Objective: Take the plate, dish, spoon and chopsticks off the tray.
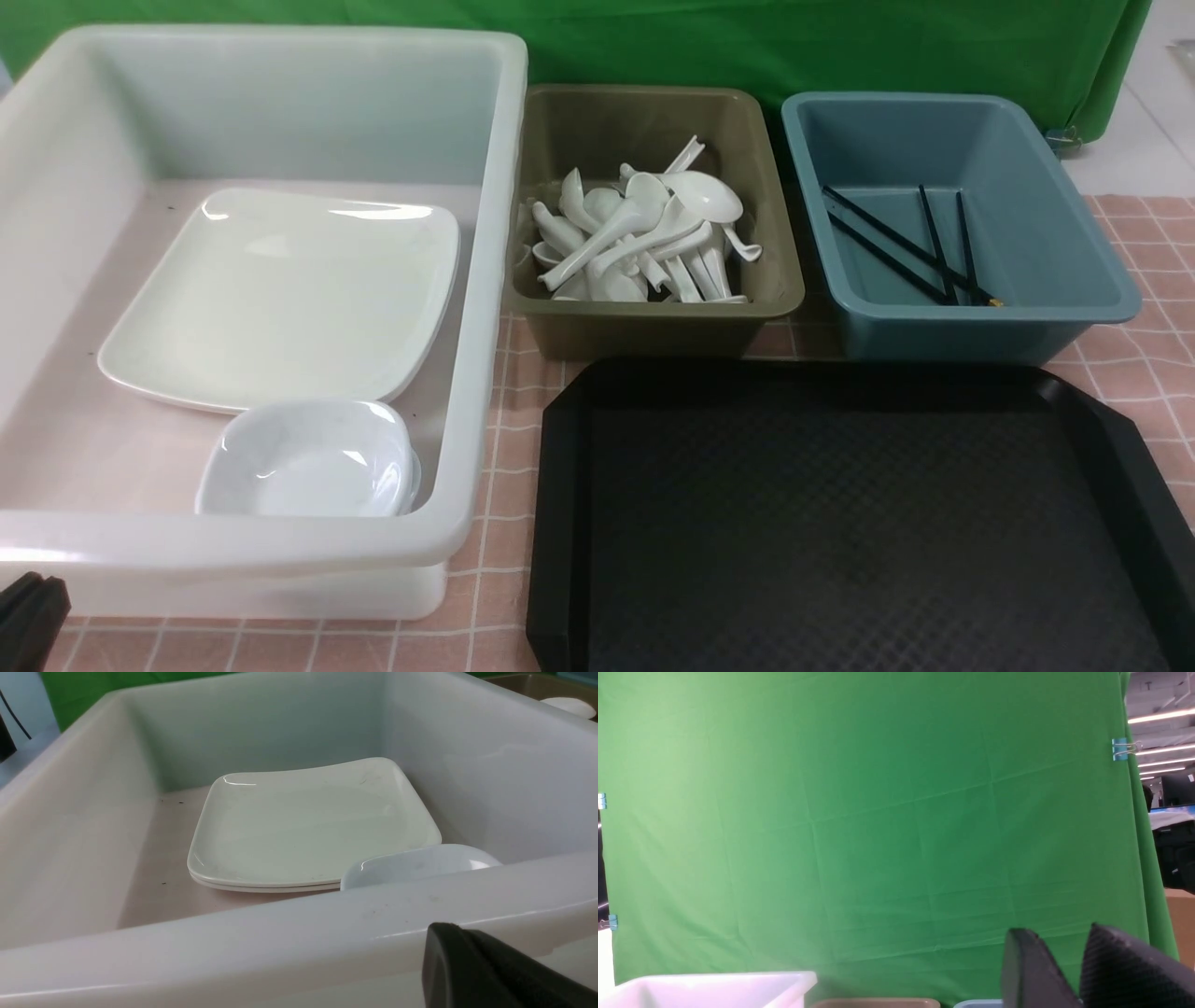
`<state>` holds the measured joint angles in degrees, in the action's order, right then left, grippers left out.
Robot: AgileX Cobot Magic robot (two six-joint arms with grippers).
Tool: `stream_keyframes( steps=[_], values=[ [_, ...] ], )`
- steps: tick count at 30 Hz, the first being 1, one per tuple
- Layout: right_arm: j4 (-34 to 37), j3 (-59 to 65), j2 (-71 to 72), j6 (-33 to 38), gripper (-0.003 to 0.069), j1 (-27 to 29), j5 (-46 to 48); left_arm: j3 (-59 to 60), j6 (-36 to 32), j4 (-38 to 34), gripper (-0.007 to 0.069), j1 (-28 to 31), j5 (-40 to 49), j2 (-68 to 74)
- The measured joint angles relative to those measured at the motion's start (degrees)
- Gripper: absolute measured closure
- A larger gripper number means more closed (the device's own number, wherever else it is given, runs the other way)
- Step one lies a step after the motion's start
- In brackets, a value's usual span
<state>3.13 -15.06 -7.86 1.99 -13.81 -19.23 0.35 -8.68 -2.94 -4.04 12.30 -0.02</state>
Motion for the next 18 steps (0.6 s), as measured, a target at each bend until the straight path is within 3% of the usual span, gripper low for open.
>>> stream_keyframes(
  steps=[4,8,11,18],
  values=[
    [0.0,0.0,0.06,4.1,0.0419,1.59,5.27,0.0,0.0,0.0,0.062,0.0,0.0,0.0],
    [0.0,0.26,0.06,9.64,0.0419,6.66,22.29,0.0,0.0,0.0,0.062,0.0,0.0,0.0],
    [-0.18,2.47,0.54,13.04,0.0419,9.56,30.01,0.0,0.0,0.0,0.062,0.0,0.0,0.0],
    [-0.31,13.84,6.94,15.61,0.0419,11.33,32.23,0.0,-0.06,0.0,0.062,0.0,0.02,0.0]
  ],
)
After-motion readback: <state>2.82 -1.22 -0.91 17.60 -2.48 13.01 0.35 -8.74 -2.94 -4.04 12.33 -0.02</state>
